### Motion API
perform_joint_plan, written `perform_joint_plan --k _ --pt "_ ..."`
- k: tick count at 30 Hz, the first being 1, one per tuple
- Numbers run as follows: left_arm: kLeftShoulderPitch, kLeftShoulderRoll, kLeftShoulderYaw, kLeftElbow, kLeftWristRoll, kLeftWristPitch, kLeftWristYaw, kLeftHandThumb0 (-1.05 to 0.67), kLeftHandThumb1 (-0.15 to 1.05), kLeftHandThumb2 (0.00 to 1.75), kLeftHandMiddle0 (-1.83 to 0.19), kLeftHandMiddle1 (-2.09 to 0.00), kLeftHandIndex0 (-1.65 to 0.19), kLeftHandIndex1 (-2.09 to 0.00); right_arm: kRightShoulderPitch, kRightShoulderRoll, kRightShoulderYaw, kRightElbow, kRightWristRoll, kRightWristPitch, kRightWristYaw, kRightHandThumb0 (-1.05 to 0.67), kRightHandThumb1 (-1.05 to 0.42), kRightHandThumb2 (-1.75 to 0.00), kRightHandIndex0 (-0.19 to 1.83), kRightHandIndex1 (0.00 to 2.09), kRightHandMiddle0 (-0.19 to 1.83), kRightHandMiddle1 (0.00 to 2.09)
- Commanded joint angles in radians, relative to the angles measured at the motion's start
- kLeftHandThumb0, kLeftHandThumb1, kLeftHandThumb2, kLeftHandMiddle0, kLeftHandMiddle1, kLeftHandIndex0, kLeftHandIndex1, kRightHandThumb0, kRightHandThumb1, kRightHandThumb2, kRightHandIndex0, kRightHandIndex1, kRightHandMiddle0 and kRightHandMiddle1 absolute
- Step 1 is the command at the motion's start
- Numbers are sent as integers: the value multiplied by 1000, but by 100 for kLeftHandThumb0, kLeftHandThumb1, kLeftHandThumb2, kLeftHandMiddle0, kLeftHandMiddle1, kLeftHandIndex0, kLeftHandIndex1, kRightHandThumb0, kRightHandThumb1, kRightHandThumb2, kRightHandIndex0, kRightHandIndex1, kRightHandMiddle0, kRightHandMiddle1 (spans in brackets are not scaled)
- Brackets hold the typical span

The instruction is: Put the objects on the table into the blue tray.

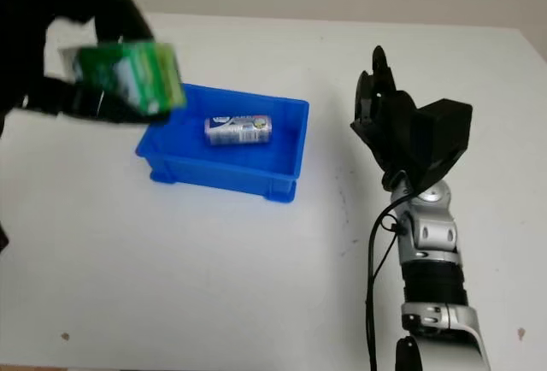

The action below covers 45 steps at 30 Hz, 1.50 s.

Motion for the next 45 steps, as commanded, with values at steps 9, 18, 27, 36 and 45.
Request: perform_joint_plan --k 9,18,27,36,45 --pt "-329 -273 -97 596 228 -2 76 -52 105 51 -130 -209 -86 -209 21 -11 -2 -34 -13 -14 -13 -66 -105 -78 -19 0 -19 0" --pt "-314 -383 -122 572 60 238 -448 -53 105 23 -13 -186 5 -182 37 -5 -5 -79 -8 21 -28 -66 -105 -76 -19 0 -19 0" --pt "-270 -346 -160 387 2 487 -898 -67 105 8 4 -3 -3 -31 43 0 -1 -74 -7 30 -33 -66 -105 -73 -19 0 -19 0" --pt "-276 -335 -143 383 -27 517 -961 -69 105 10 -6 -7 -15 -27 35 2 -2 -52 0 21 -30 -63 -105 -73 -19 0 -19 0" --pt "-213 -354 15 380 -139 511 -732 -59 105 48 -25 -16 -4 -55 40 6 -6 -63 11 27 -29 -63 -105 -73 -19 0 -19 0"
